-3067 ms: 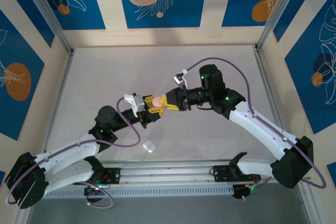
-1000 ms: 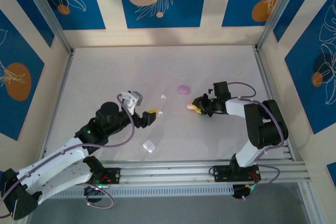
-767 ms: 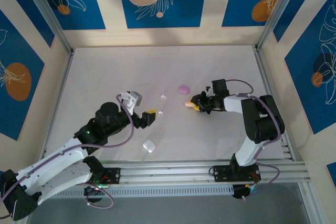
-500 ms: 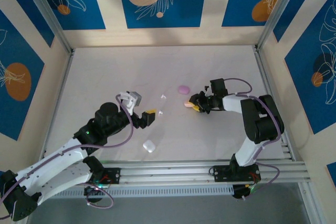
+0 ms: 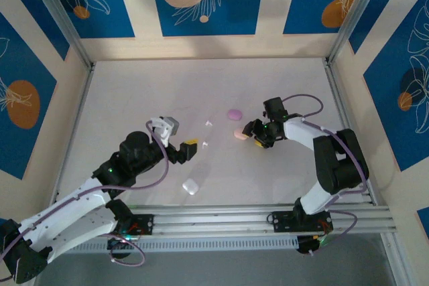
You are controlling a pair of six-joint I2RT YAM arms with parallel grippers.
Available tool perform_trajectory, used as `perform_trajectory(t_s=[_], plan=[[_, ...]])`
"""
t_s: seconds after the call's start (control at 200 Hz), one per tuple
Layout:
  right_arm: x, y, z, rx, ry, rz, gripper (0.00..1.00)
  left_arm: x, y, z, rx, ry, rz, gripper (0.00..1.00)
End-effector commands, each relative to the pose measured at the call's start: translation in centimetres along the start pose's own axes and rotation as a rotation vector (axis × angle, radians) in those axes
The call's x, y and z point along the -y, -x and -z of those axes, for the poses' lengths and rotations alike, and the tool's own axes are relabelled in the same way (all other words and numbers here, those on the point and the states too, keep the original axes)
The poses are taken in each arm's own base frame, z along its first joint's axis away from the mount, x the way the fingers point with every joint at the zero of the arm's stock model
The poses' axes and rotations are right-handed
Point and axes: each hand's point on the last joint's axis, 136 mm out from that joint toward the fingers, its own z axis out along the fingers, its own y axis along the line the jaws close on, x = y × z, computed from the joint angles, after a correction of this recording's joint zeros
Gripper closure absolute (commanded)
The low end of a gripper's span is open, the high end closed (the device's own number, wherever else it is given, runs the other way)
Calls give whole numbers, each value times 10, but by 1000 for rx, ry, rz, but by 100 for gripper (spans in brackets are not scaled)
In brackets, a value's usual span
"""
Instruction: Insert the wireless bluetooth earbuds into the charging case
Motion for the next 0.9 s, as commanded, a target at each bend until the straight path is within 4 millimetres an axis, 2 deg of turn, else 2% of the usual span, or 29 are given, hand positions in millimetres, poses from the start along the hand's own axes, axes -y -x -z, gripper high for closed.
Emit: perform_trajectory(t_s=[0.0,0.19,0.39,0.575,0.69,0.765,0.895], plan=[[-12,-7,27,44,-8,106,42,-7,14,6,29,47,9,8],[-52,-38,55,100,110,322,44,-24,9,9,21,145,26,7],[-88,-96,59,117,225,618,44,-55,-5,16,-50,314,62,6],[-104,-160,36,82,241,928,43,-77,-13,28,-71,402,120,4],[-115,-210,17,17,250,1172,43,-88,-17,36,-79,441,159,4],[-116,-222,2,-16,195,1225,43,-94,-17,41,-72,460,179,4],[-124,-235,-17,-113,153,1222,42,-102,-15,54,-48,505,190,4]])
